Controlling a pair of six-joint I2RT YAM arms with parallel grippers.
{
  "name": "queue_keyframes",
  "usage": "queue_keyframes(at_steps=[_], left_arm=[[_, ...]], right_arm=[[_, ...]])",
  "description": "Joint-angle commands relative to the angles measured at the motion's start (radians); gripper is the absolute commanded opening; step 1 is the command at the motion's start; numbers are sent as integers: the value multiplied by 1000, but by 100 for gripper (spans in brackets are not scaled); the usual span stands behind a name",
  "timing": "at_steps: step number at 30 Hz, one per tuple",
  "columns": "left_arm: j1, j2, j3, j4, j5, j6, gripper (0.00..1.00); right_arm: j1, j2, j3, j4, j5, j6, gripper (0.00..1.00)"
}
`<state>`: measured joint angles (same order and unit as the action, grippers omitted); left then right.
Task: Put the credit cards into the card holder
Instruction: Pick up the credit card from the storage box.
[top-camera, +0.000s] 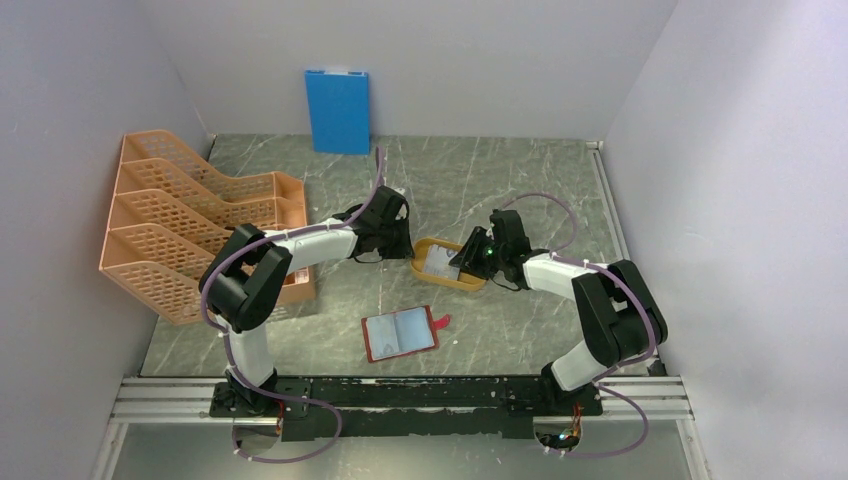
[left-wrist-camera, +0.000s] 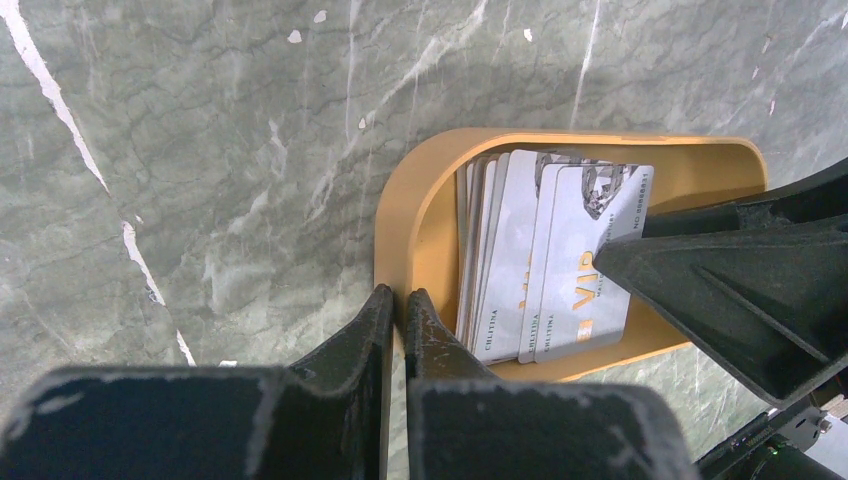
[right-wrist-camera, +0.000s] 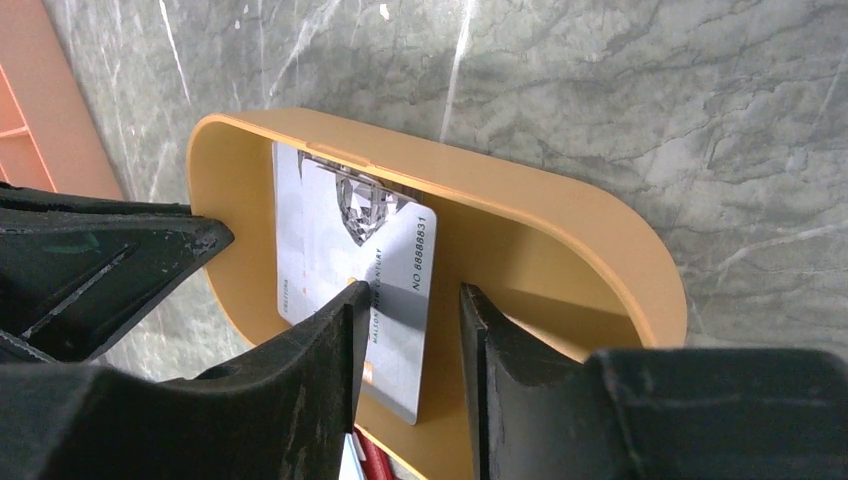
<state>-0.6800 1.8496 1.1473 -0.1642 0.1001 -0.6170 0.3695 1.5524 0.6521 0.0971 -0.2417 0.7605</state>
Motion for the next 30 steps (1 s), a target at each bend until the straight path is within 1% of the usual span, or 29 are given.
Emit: queue_keyframes(at_steps=[1, 4, 6, 20, 23, 27, 30], left_arm=[[-7, 18, 12, -34, 21, -1, 5], [-7, 18, 11, -34, 22, -3, 5], [-7, 15, 10, -34, 20, -3, 5], [-7, 13, 17, -40, 19, 0, 5], [-7, 11, 20, -41, 18, -1, 5], [-7, 11, 24, -42, 18, 0, 5], [-7, 10, 27, -45, 16, 1, 5]], right_arm=[[-5, -8, -15, -46, -16, -23, 38], [-6, -15, -24, -46, -9, -21, 29], [-8, -28, -29, -47, -3, -19, 25], [-19, -123, -44, -71, -12, -17, 13], [-19, -138, -38, -74, -29, -6, 8], [-18, -156, -23, -90, -49, 18, 0], [-19, -170, -17, -92, -71, 51, 0]])
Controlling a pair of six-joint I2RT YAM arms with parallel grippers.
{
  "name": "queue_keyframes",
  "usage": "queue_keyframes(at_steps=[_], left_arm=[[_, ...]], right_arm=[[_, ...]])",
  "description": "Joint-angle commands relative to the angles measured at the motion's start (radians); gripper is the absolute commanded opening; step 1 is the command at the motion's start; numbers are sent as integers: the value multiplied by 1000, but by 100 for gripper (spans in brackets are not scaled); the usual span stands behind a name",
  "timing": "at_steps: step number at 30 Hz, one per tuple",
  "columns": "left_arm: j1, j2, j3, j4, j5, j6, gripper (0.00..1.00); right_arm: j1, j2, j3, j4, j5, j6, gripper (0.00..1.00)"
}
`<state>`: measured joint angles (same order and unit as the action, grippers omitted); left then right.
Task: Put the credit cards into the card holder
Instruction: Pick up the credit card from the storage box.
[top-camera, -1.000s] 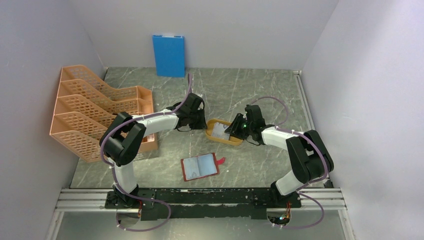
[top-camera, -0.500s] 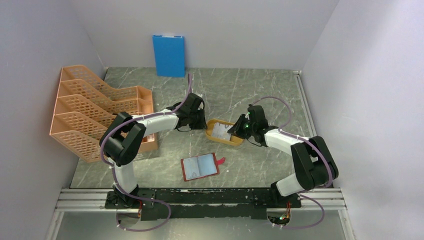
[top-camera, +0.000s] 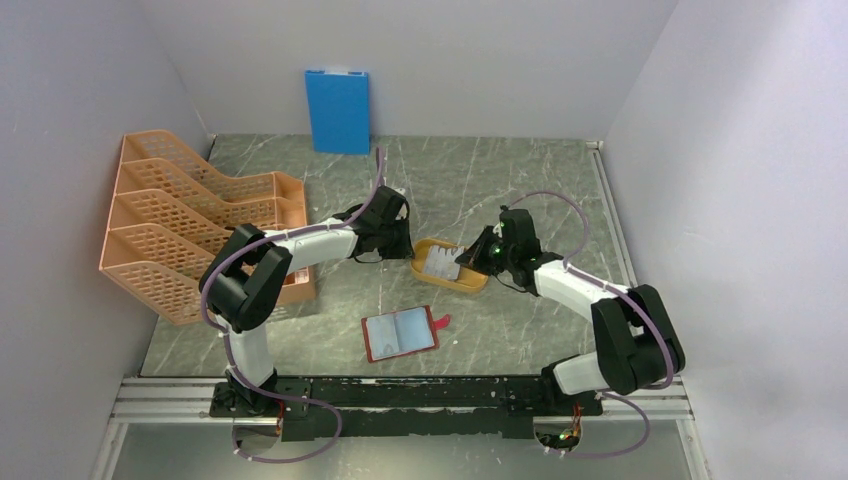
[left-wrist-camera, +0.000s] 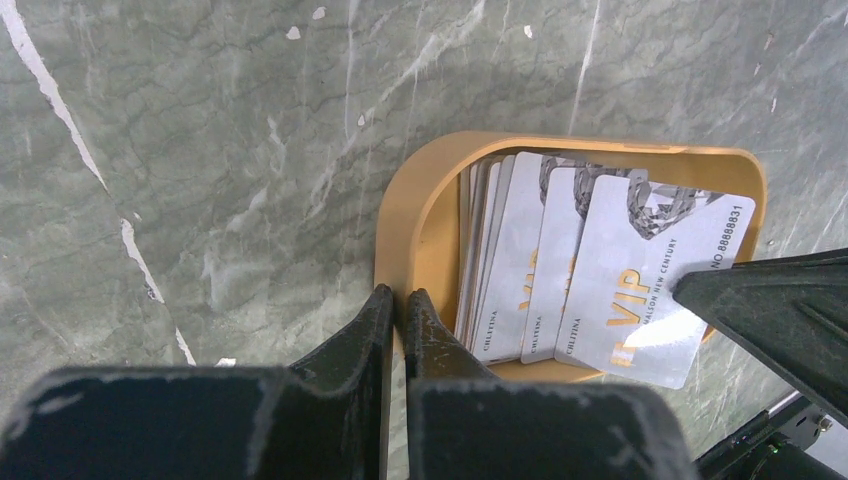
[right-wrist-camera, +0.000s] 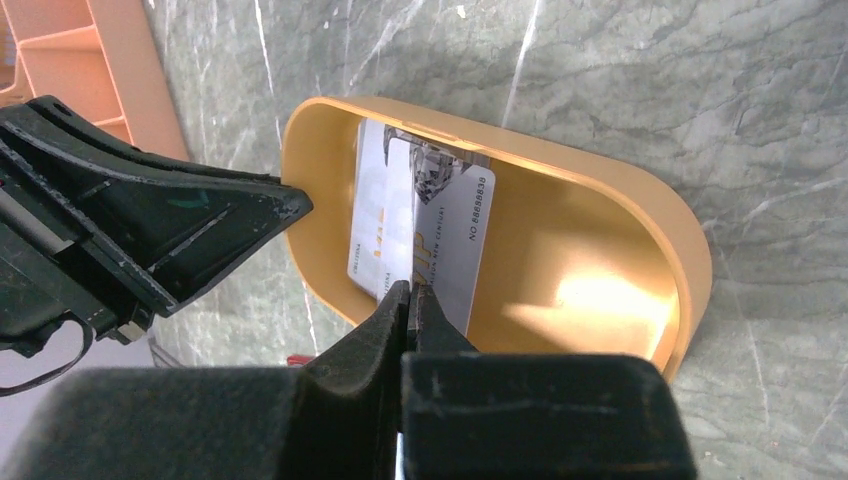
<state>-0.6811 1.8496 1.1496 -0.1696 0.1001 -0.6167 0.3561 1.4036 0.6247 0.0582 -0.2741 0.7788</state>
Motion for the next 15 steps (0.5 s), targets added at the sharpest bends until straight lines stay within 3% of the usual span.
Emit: queue_keyframes(at_steps=[1, 15], left_arm=[[-6, 10, 28, -42, 15, 1, 5], [-6, -8, 68, -63, 9, 4, 7]], right_arm=[[-6, -26, 12, -54, -46, 41, 0], [-5, -119, 148, -233, -79, 149, 0]])
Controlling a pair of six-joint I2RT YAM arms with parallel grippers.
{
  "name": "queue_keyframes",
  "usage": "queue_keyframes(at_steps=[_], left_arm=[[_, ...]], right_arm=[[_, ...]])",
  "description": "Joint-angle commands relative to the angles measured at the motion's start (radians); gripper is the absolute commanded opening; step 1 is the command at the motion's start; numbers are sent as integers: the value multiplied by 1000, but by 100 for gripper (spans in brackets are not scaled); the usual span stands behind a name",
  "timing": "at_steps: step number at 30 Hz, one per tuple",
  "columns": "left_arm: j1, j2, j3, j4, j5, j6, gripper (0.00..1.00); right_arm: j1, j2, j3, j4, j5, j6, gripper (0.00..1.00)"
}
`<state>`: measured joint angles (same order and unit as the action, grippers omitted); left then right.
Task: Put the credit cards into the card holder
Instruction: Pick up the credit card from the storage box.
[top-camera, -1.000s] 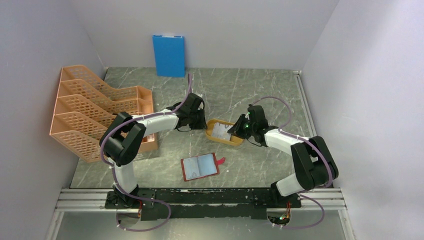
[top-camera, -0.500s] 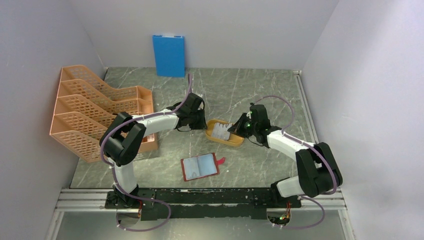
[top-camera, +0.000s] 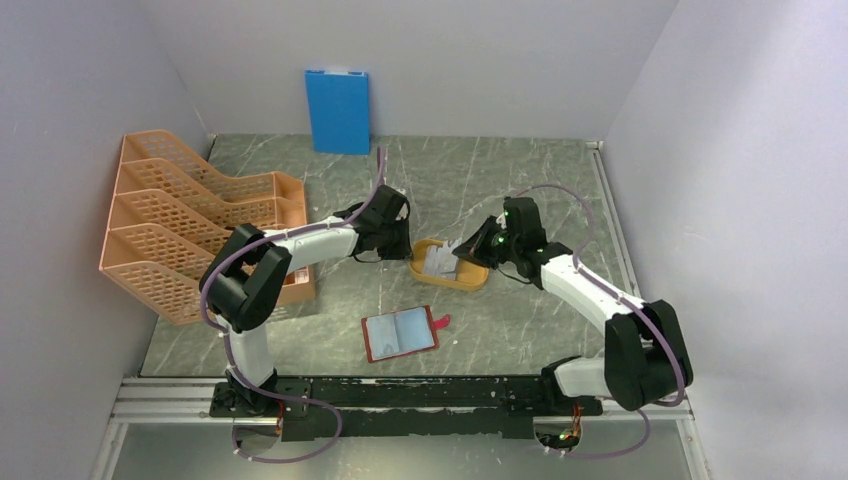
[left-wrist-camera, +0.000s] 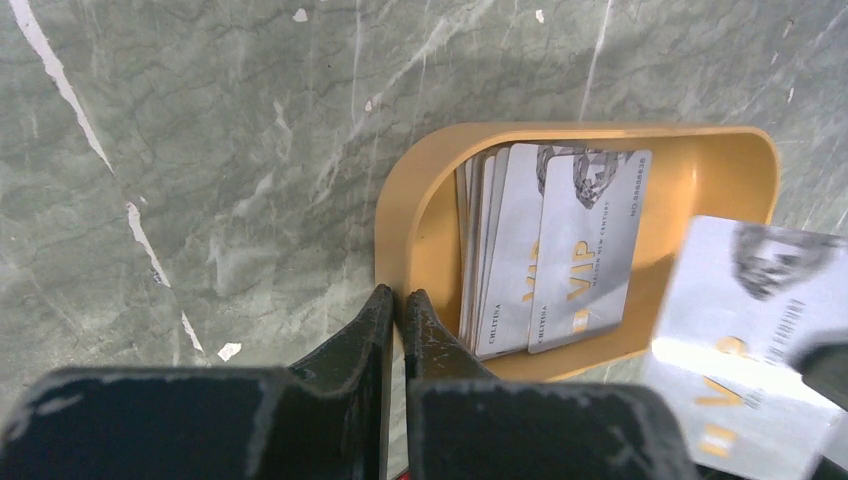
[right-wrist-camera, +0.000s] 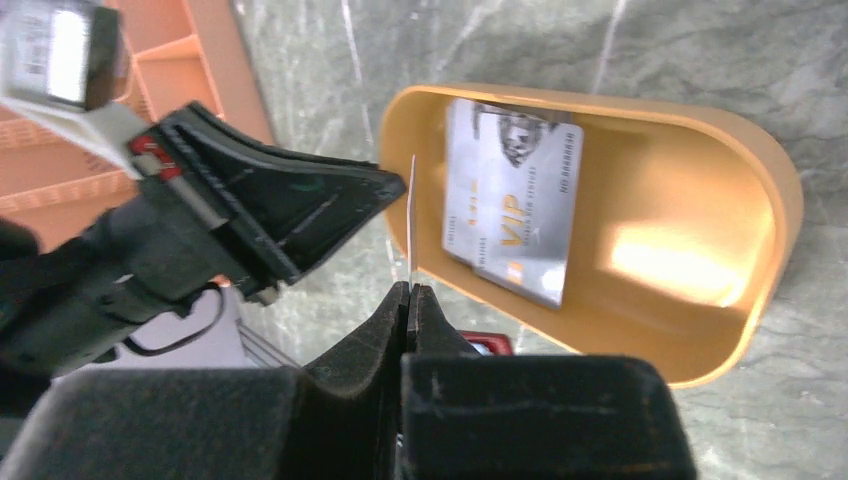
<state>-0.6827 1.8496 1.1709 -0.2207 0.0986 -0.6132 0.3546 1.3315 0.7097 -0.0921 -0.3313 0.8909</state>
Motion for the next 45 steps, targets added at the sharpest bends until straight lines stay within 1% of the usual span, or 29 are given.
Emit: queue_keyframes(at_steps=[1, 3, 6, 9, 10, 11, 13, 14, 16, 19, 21, 23, 24, 27, 29, 32, 33, 34, 36, 38, 39, 40, 42, 45], left_arm=[[-5, -10, 49, -15, 12, 1, 9], [-5, -16, 55, -18, 16, 1, 15], [-4, -31, 75, -33, 17, 1, 31], [-4, -66, 97, -70, -21, -5, 50], [-4, -88, 105, -96, -50, -10, 58], [-5, -104, 112, -112, -71, -14, 69], [-5, -144, 120, -142, -110, -28, 78], [-5, -166, 117, -155, -139, -36, 84], [-5, -216, 95, -173, -189, -60, 86], [-4, -310, 23, -168, -251, -96, 88], [-2, -372, -25, -161, -273, -116, 90], [-4, -431, -61, -165, -279, -123, 92], [-4, -458, -73, -170, -276, -122, 97], [-6, -547, -120, -191, -255, -89, 98], [-7, -625, -177, -216, -252, -62, 98], [-3, -838, -352, -193, -277, -63, 98], [-2, -939, -406, -188, -277, -66, 98], [-2, -1004, -455, -186, -271, -76, 98], [-1, -1116, -529, -171, -217, -76, 98], [0, -1191, -594, -140, -109, -66, 98], [-2, -1224, -633, -86, -27, -72, 96], [-3, -1255, -671, -56, 18, -96, 95], [-6, -1287, -723, -37, 50, -127, 95], [-16, -1276, -747, -54, 62, -127, 97]], right_arm=[[-4, -57, 74, -98, -21, 38, 0], [-5, -81, 85, -121, -25, 52, 0], [-7, -122, 99, -145, -57, 88, 0], [-17, -165, 122, -210, -92, 141, 0], [-20, -177, 135, -245, -107, 168, 0], [-27, -189, 139, -263, -125, 201, 0], [-39, -216, 132, -278, -168, 280, 0], [-40, -228, 127, -279, -188, 321, 0], [-40, -250, 122, -284, -222, 388, 0], [-41, -286, 121, -274, -245, 417, 0], [-40, -305, 127, -283, -240, 406, 0], [-40, -310, 145, -310, -225, 360, 0], [-41, -314, 157, -308, -219, 311, 0], [-28, -321, 213, -348, -193, 118, 0], [4, -345, 257, -439, -89, -33, 0], [93, -421, 247, -508, 85, -193, 0], [114, -449, 218, -520, 125, -225, 0], [135, -472, 193, -529, 148, -257, 0], [169, -500, 142, -532, 167, -290, 0], [201, -517, 86, -507, 166, -292, 0], [217, -515, 55, -487, 158, -287, 0], [235, -504, 32, -463, 151, -282, 0], [285, -475, 6, -421, 175, -269, 0], [402, -453, -13, -365, 291, -241, 0]])
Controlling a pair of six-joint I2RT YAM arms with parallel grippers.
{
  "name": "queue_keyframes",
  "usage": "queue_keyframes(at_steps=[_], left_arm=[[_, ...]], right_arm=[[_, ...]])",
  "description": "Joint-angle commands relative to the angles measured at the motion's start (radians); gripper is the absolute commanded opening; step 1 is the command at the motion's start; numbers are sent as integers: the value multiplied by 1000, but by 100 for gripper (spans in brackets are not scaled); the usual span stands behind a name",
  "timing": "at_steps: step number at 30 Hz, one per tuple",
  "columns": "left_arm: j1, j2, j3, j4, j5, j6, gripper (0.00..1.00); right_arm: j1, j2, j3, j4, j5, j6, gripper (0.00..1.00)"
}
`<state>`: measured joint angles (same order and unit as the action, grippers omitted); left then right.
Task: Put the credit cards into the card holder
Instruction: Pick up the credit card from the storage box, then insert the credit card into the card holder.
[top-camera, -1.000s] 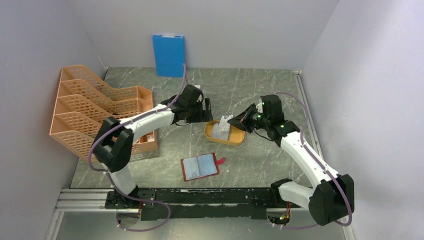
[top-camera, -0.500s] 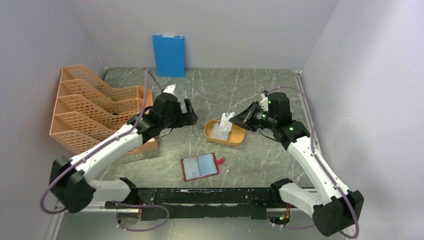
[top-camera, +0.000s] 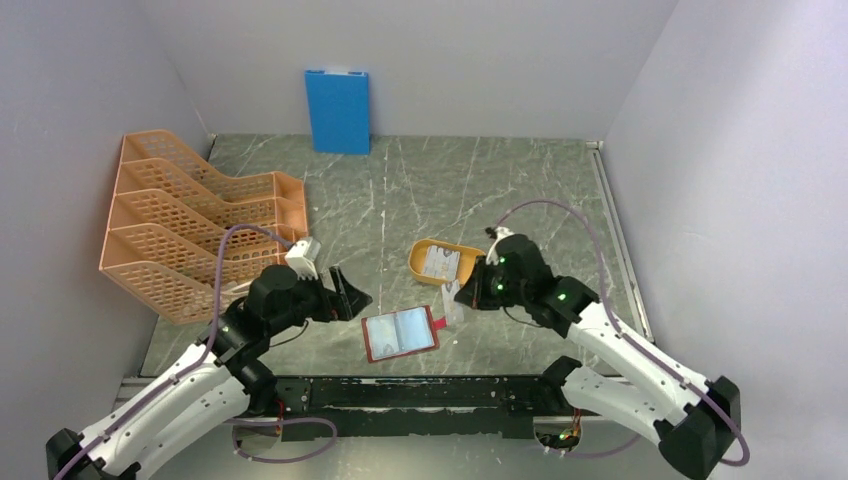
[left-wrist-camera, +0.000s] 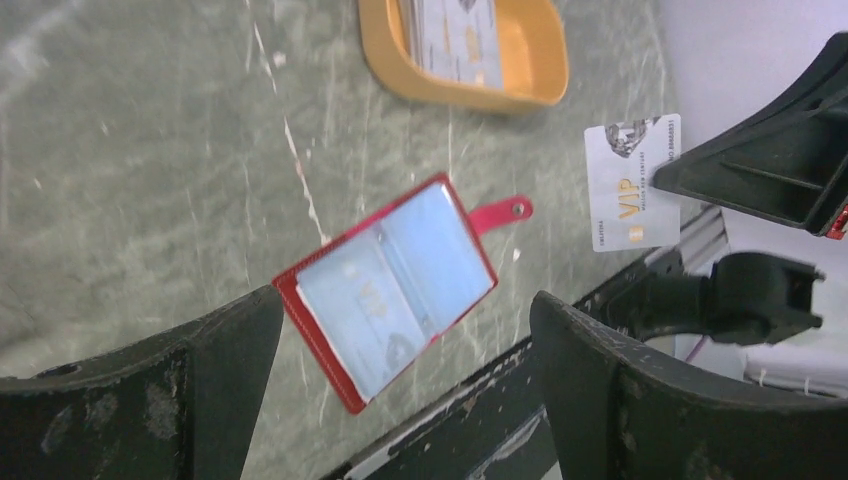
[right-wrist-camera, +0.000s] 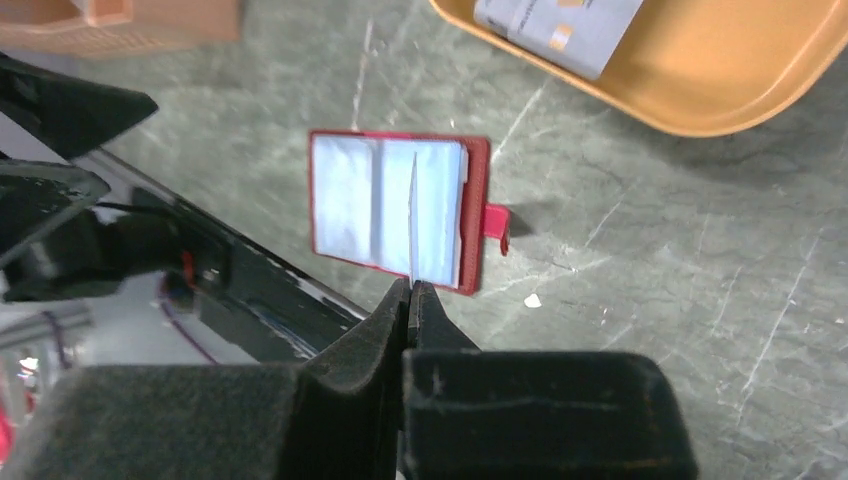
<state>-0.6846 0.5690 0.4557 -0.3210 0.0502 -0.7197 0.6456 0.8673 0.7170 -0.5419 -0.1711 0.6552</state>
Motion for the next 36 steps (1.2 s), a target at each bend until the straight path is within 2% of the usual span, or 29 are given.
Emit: queue_keyframes(at_steps=[1, 5, 9, 14, 20, 27, 36], left_arm=[[-25, 18, -33, 43, 110, -14, 97], [-115, 131, 23, -19, 7, 25, 97], [-187, 242, 56, -66, -84, 13, 97], [-193, 304, 8, -42, -110, -50, 88], [-194, 325, -27, -80, -165, -130, 77], [-194, 407, -65, 15, -105, -108, 70], [-193, 574, -57, 202, 9, -55, 62]], right_arm=[[140, 12, -31, 109, 162, 5, 0], [190, 20, -79, 193, 181, 4, 0], [197, 105, -79, 196, 40, -38, 0], [204, 133, -119, 322, -50, 18, 0], [209, 258, -121, 432, -109, 52, 0], [212, 299, -141, 477, -105, 66, 0], [212, 181, -216, 417, -45, 75, 0]])
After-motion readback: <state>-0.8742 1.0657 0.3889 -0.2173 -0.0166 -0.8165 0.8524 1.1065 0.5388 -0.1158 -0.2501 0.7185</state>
